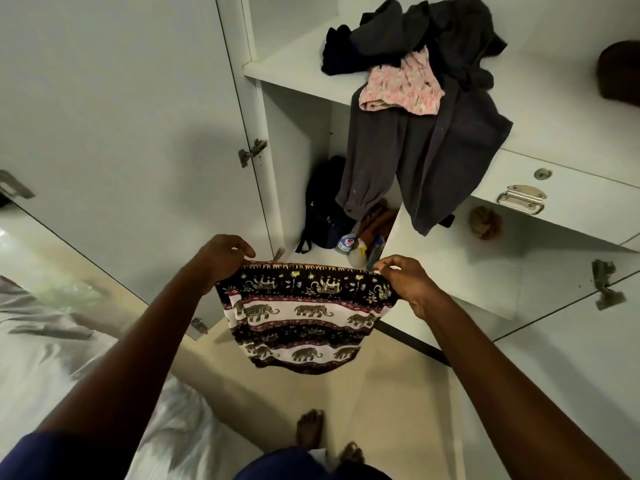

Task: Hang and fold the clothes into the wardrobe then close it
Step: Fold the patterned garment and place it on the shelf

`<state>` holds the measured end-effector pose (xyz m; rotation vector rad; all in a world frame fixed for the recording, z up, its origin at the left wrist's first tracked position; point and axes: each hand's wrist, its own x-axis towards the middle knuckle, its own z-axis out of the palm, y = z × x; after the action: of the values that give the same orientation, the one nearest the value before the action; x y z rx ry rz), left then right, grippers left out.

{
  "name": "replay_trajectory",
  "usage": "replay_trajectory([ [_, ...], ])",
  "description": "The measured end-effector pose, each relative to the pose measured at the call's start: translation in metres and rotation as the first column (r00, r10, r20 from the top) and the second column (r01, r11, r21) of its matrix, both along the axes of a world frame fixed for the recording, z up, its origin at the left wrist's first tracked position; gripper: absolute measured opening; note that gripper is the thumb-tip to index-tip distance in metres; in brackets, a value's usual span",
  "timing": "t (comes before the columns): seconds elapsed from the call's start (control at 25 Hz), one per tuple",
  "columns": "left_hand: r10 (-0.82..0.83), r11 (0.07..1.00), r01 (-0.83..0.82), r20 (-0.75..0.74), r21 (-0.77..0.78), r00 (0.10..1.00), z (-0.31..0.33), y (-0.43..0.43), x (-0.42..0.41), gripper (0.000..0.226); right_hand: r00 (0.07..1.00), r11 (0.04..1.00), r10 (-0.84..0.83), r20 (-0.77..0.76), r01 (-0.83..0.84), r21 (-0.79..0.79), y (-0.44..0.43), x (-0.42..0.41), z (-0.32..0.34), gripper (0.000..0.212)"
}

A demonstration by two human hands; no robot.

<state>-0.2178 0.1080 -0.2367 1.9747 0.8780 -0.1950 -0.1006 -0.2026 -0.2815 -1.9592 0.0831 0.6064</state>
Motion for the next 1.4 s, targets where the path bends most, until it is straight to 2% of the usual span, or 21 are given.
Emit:
replay_trajectory([
  [0.04,0.027,0.998,-0.027,0.002,-0.052,1.0,-0.004,-0.003,0.0,0.03,0.999,0.998,-0.049,-0.001,0.049,-0.027,0.001,-0.002,-0.002,0.015],
  [0.08,0.085,0.978,-0.084,0.001,-0.189,0.996,-0.008,-0.004,0.0,0.025,0.993,0.995,-0.098,-0.071,0.098,-0.003,0.001,-0.002,0.0,0.02],
  [0.12,0.148,0.914,-0.142,-0.013,-0.381,0.989,-0.011,-0.005,-0.001,0.018,0.964,0.98,-0.134,-0.228,0.163,0.115,-0.001,-0.002,0.003,0.024],
  [0.16,0.185,0.806,-0.169,-0.03,-0.567,0.982,-0.014,-0.006,-0.003,0.016,0.903,0.933,-0.118,-0.413,0.244,0.266,-0.003,-0.001,0.006,0.026],
  [0.2,0.202,0.694,-0.161,-0.025,-0.701,0.979,-0.017,-0.005,-0.005,0.022,0.853,0.868,-0.071,-0.517,0.308,0.389,-0.007,0.0,0.009,0.028],
  [0.24,0.205,0.616,-0.124,0.007,-0.778,0.979,-0.019,-0.005,-0.006,0.028,0.841,0.82,-0.017,-0.54,0.321,0.474,-0.012,0.001,0.015,0.031],
  [0.28,0.211,0.575,-0.078,0.056,-0.814,0.976,-0.019,-0.005,-0.006,0.034,0.854,0.813,0.039,-0.52,0.276,0.514,-0.015,0.002,0.019,0.032],
  [0.32,0.201,0.572,-0.036,0.097,-0.82,0.975,-0.017,-0.007,-0.005,0.039,0.874,0.837,0.078,-0.48,0.204,0.508,-0.018,0.003,0.022,0.032],
  [0.36,0.168,0.606,-0.009,0.117,-0.795,0.979,-0.016,-0.007,-0.004,0.042,0.902,0.886,0.093,-0.422,0.119,0.449,-0.02,0.004,0.023,0.032],
  [0.44,0.054,0.78,0.009,0.081,-0.626,0.995,-0.011,-0.008,0.0,0.04,0.969,0.98,0.082,-0.231,-0.036,0.195,-0.022,0.008,0.025,0.025],
  [0.52,-0.053,0.946,0.047,-0.007,-0.322,0.999,-0.007,-0.007,0.008,0.031,0.998,0.998,0.055,-0.027,-0.056,-0.028,-0.024,0.013,0.023,0.021],
  [0.6,-0.124,0.987,0.116,-0.066,-0.111,0.99,-0.006,-0.011,0.018,0.025,0.996,0.998,0.029,0.088,-0.023,-0.059,-0.023,0.016,0.022,0.023],
  [0.68,-0.168,0.985,0.165,-0.065,-0.046,0.984,-0.004,-0.015,0.027,0.027,0.993,0.999,0.05,0.105,-0.048,-0.022,-0.024,0.017,0.025,0.02],
  [0.8,-0.278,0.954,0.277,0.005,-0.119,0.961,-0.002,-0.007,0.032,0.012,0.976,0.977,0.215,0.044,-0.214,-0.011,-0.033,0.026,0.033,0.022],
  [0.84,-0.353,0.93,0.353,0.024,-0.098,0.935,-0.001,-0.002,0.033,0.016,0.962,0.962,0.272,0.036,-0.271,-0.03,-0.038,0.03,0.037,0.028],
  [0.92,-0.479,0.877,0.477,0.027,0.061,0.877,0.003,0.002,0.038,0.023,0.921,0.917,0.379,0.095,-0.36,-0.174,-0.043,0.034,0.044,0.039],
  [1.0,-0.539,0.811,0.512,0.022,0.283,0.842,0.007,0.0,0.045,0.02,0.854,0.84,0.467,0.231,-0.347,-0.417,-0.041,0.035,0.051,0.037],
  [1.08,-0.531,0.771,0.455,0.055,0.446,0.846,0.017,-0.005,0.053,0.016,0.797,0.81,0.476,0.372,-0.233,-0.537,-0.039,0.037,0.062,0.026],
  [1.24,-0.421,0.778,0.217,0.233,0.59,0.877,0.045,-0.018,0.07,0.015,0.789,0.848,0.364,0.495,-0.06,-0.527,-0.039,0.047,0.095,0.015],
  [1.32,-0.389,0.763,0.08,0.356,0.642,0.85,0.059,-0.025,0.08,0.016,0.761,0.853,0.325,0.562,0.021,-0.522,-0.042,0.051,0.114,0.009],
  [1.4,-0.387,0.719,-0.055,0.465,0.693,0.797,0.075,-0.031,0.088,0.019,0.704,0.868,0.265,0.659,0.124,-0.481,-0.049,0.057,0.13,0.011],
])
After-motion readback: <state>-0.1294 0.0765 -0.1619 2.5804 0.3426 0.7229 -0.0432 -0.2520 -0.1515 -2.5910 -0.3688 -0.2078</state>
